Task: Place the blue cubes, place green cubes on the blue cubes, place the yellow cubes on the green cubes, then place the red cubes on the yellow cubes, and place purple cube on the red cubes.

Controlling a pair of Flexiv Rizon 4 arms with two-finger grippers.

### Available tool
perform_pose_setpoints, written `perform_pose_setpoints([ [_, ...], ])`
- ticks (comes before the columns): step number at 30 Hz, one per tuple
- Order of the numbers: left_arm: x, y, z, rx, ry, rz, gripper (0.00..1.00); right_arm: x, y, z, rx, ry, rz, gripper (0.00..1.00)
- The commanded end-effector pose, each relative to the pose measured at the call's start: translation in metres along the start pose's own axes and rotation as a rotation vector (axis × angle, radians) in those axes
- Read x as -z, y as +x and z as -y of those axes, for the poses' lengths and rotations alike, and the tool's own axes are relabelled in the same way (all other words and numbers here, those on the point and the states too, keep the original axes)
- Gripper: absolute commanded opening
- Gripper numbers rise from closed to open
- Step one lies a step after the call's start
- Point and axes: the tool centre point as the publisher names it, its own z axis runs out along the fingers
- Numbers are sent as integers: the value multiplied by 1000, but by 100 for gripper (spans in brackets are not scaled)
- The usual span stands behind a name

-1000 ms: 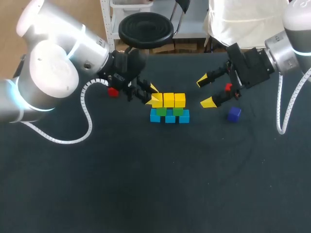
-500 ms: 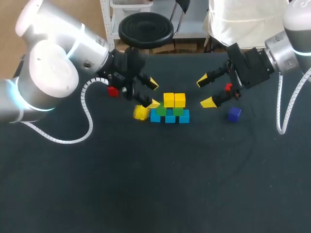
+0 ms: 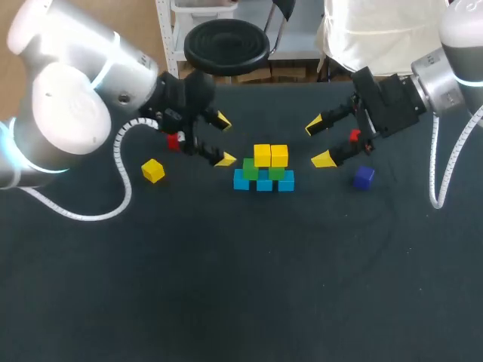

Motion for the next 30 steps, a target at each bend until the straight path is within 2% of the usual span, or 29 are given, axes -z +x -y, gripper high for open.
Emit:
perform_pose_setpoints([
  [1,28,19,6,29,-45,-26,100,0,0,-1,0,1,0,100],
  [6,46,46,7,104,-89,-64,100,0,0,-1,0,1,0,100],
  [13,60,69,13,140,-101,-115,100,0,0,-1,0,1,0,100],
  [15,64,76,13,171,-105,-158,100,0,0,-1,0,1,0,100],
  [30,64,76,13,171,-105,-158,100,0,0,-1,0,1,0,100],
])
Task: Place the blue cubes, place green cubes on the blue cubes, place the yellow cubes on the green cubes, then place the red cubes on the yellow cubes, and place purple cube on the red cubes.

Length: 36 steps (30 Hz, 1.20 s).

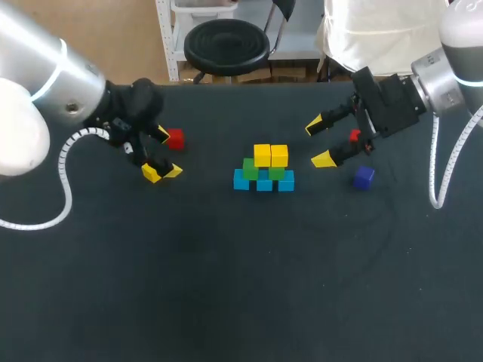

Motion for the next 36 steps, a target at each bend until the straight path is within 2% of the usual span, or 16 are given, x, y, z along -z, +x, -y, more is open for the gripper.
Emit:
perform_pose_setpoints([
  [1,0,-1,0,1,1,-4,100,0,0,-1,0,1,0,100],
  [3,0,-1,0,1,1,-4,100,0,0,-1,0,1,0,100],
  [7,4,1,-4,49,-131,-27,100,0,0,-1,0,1,0,100],
  [10,2,10,-2,61,-175,-43,100,0,0,-1,0,1,0,100],
  [15,3,24,5,104,-167,-34,100,0,0,-1,0,1,0,100],
  [20,16,32,10,122,-163,-29,100,0,0,-1,0,1,0,100],
  [24,28,40,11,133,-144,35,100,0,0,-1,0,1,0,100],
  [29,29,46,10,176,-83,129,100,0,0,-1,0,1,0,100],
  [36,29,46,10,176,-83,129,100,0,0,-1,0,1,0,100],
])
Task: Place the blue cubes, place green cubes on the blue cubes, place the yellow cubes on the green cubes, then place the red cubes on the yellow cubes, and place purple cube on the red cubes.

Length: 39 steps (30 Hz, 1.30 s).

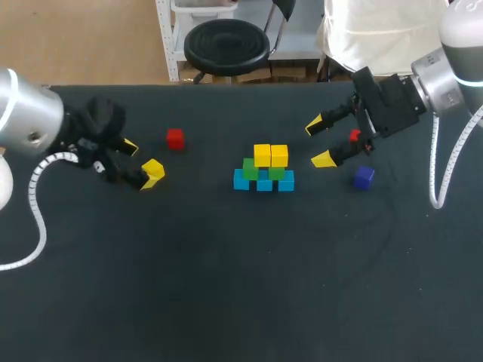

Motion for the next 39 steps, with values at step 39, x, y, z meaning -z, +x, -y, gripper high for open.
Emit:
perform_pose_setpoints([
  [39,-20,8,20,158,-232,66,100,0,0,-1,0,2,0,100],
])
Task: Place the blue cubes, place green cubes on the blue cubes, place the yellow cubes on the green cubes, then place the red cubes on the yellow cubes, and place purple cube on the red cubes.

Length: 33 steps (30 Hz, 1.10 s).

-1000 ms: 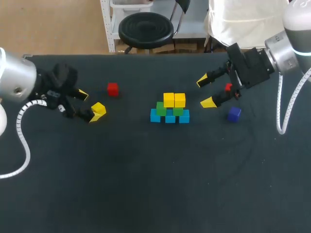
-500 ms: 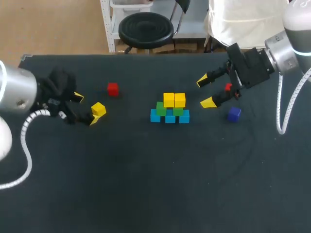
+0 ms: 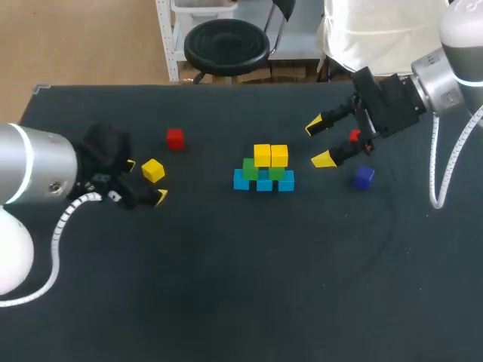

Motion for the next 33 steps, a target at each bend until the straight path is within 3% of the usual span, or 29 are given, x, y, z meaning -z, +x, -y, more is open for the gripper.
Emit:
perform_pose_setpoints([
  [1,-15,2,-4,43,3,-2,100,0,0,-1,0,1,0,100],
  [9,-25,10,-14,64,-29,-19,100,0,0,-1,0,1,0,100],
  [23,-38,13,-12,40,-14,-29,100,0,0,-1,0,1,0,100],
  [25,-39,15,-12,43,-14,-32,86,0,0,-1,0,1,0,100],
  [31,-40,15,-13,42,-20,-36,84,0,0,-1,0,1,0,100],
  [33,-40,15,-14,40,-22,-35,71,0,0,-1,0,1,0,100],
])
